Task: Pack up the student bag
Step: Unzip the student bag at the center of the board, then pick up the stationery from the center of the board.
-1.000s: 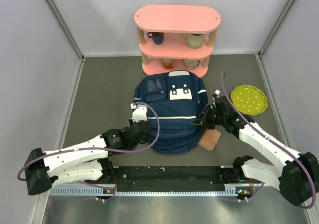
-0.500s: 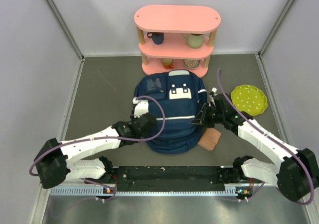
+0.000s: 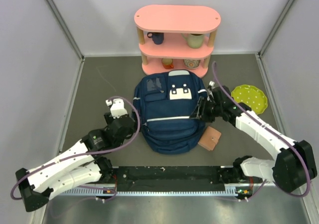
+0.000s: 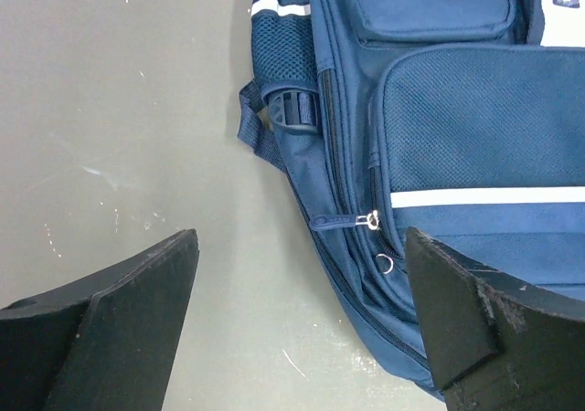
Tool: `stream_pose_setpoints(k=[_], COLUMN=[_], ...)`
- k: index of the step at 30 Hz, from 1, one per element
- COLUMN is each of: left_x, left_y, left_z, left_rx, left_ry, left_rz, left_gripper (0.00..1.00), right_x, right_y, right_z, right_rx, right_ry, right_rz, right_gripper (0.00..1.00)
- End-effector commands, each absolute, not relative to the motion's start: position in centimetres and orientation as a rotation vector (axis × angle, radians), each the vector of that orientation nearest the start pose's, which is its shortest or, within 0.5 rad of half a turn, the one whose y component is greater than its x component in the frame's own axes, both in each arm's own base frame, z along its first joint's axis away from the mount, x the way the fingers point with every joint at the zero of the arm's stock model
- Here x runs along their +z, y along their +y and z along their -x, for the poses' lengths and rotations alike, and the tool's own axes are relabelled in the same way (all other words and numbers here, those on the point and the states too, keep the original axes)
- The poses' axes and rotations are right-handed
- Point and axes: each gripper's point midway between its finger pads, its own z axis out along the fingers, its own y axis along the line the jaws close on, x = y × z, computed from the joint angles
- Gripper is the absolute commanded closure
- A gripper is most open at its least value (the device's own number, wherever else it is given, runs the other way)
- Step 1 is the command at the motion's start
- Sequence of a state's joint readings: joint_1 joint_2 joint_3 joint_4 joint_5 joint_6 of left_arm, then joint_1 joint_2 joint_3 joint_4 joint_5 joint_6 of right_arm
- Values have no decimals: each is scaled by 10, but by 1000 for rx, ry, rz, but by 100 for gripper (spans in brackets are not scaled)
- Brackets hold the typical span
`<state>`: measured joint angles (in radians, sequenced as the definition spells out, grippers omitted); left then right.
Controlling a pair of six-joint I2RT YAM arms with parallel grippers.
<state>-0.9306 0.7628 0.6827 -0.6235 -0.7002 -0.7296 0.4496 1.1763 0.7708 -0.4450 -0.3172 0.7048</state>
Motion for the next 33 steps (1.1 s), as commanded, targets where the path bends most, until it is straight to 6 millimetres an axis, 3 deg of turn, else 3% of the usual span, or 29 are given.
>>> stream_pose_setpoints(k=[1, 3, 4, 5, 7, 8, 10, 12, 17, 25, 31, 33], left_x=[184, 185, 190, 190, 197, 197, 198, 197, 193, 191, 188, 188], left_y=[-128, -136, -143, -152, -167, -176, -187, -202, -223, -218, -216, -217], left_z=[-210, -208, -210, -208, -211, -210, -211, -213, -216, -218, -216, -216], left_rx=[-219, -253, -296, -341, -419, -461, -496, -541, -559, -527, -532, -535], left_ry=[2067, 2080, 2068, 2076, 2045, 2051, 2047, 2055, 2103, 2087, 2093, 2095], left_rz=[128, 86, 79, 59, 27, 0, -28, -73, -141, -142, -141, -134], left_gripper=[2, 2, 2, 1, 1, 1, 1, 1, 1, 1, 1, 1], right_x=[178, 178, 188, 178, 184, 167, 161, 134, 95, 58, 32, 32], right_y=[185, 162, 154, 137, 120, 106, 90, 77, 77, 71, 86, 95], right_z=[-286, -287, -279, -277, -265, -256, -244, -228, -207, -193, -185, -189], right_rx=[724, 601, 596, 511, 488, 431, 419, 375, 415, 362, 469, 545], right_ry=[2331, 2297, 2257, 2244, 2181, 2198, 2168, 2213, 2269, 2314, 2356, 2337], right_rz=[-160, -252, -271, -349, -421, -501, -614, -705, -874, -958, -963, -952], right_gripper=[49, 29, 23, 18, 13, 11, 10, 9, 9, 9, 9, 11])
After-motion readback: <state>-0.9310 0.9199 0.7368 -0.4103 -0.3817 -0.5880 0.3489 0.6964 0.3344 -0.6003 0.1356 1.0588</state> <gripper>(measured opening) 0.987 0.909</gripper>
